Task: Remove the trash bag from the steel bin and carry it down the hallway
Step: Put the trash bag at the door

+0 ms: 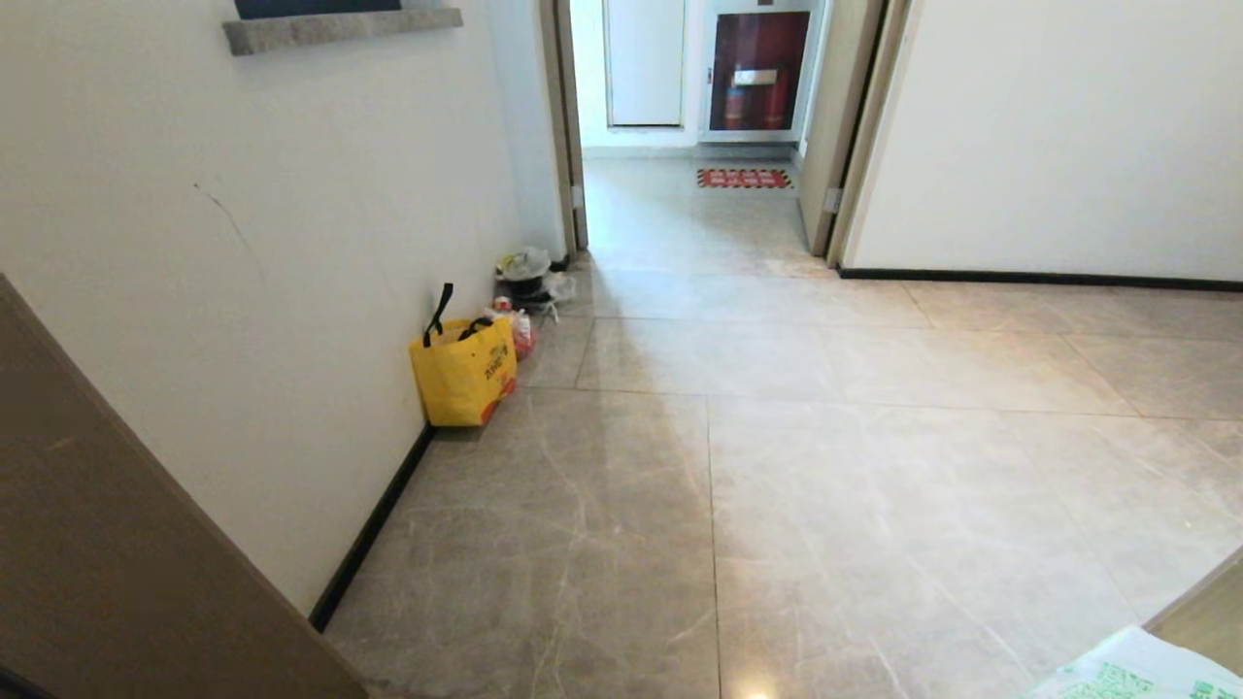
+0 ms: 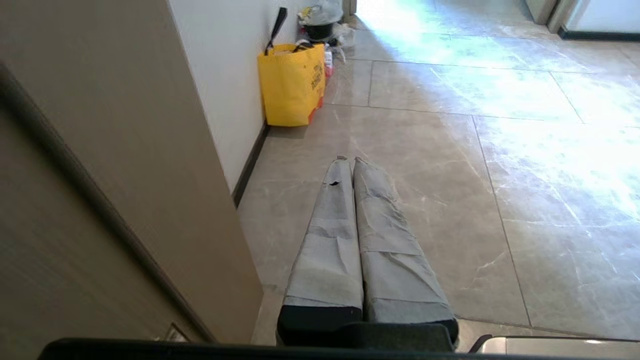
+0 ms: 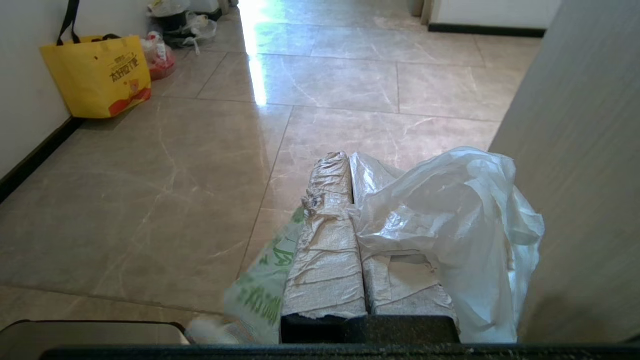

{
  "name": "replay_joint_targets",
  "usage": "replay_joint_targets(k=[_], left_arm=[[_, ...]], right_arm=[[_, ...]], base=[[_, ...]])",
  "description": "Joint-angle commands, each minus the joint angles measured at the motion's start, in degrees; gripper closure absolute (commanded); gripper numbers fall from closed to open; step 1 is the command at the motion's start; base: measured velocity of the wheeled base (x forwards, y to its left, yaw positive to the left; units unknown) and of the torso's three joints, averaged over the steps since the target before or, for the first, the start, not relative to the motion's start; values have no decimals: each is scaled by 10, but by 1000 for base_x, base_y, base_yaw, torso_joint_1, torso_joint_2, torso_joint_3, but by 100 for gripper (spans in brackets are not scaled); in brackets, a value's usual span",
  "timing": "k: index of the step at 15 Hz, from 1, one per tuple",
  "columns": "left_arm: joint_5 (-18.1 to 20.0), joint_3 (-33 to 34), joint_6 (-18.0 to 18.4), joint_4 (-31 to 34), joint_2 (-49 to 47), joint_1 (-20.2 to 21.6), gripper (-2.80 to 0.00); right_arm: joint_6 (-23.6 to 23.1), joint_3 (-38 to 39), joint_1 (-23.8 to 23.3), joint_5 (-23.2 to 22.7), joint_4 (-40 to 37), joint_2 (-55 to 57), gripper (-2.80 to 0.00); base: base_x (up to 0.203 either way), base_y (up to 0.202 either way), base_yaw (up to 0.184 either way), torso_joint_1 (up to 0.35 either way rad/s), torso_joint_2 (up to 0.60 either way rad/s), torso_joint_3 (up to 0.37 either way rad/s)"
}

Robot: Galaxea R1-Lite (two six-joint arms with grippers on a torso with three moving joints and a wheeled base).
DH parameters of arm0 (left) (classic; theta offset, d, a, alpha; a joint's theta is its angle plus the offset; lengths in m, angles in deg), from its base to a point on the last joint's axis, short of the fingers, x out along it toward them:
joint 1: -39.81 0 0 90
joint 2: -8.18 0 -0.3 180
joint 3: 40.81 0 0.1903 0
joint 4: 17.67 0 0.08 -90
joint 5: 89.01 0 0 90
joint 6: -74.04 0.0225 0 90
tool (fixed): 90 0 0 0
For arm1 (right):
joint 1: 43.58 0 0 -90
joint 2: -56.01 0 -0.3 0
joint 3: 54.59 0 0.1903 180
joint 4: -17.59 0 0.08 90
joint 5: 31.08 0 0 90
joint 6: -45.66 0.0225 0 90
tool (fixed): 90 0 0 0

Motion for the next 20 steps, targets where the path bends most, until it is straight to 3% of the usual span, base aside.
replay_joint_targets(k=[1,8,20], left_arm=[[0,0,1,1,0,0,0],[0,0,-5,-1,0,0,0],[0,0,-5,-1,0,0,0]], right_arm=[[0,0,0,0,0,0,0],[0,0,-1,0,0,0,0],[0,0,0,0,0,0,0]], base=[[0,0,0,0,0,0],[9,0,0,1,-1,1],[189,0,1,4,3,2]])
